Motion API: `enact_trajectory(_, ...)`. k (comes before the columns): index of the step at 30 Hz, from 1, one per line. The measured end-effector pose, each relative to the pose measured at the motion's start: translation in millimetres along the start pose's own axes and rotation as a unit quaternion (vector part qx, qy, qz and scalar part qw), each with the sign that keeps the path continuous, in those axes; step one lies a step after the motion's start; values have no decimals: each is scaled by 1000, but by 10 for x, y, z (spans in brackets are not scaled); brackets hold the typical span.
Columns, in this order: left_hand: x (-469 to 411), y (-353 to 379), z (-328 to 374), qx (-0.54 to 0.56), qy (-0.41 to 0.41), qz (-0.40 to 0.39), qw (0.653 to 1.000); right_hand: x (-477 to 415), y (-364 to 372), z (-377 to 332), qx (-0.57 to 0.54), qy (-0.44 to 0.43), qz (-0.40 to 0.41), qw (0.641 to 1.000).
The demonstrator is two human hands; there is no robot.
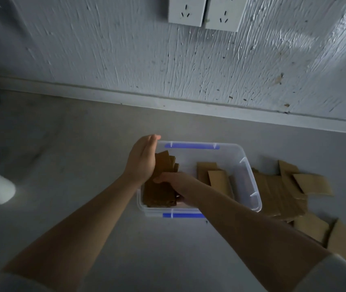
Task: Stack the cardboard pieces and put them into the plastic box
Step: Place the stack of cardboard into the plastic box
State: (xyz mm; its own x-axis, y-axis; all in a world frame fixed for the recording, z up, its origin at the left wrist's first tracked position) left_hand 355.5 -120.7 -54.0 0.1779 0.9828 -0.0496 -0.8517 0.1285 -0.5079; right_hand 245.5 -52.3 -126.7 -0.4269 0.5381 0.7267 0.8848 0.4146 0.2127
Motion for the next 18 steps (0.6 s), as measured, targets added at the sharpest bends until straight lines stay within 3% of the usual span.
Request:
enact_trajectory(4, -9, 28, 74, -40, 31, -9, 999, -67, 21, -18, -36, -1, -6, 999)
enact_trajectory(10, 8, 76, 183, -104, 25, -23, 994, -70, -73, -73, 95, 17, 51, 994)
enact_trajectory(18, 51, 144, 359, -223, 36, -34, 973, 297, -220, -188, 144, -25, 72, 987)
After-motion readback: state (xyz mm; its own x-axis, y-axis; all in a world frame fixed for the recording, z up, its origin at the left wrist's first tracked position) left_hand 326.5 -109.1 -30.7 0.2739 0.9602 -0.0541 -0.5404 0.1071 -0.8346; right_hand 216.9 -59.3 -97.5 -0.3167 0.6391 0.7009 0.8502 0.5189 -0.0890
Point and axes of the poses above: each hand's wrist, its own x-axis away from the middle knuckle, its own y-axis out of the palm, z = x × y, the point moved 9 cm from there along -x, towards the middle knuckle, and after that the axes turned 14 degrees about -z, right-handed, at the moved point
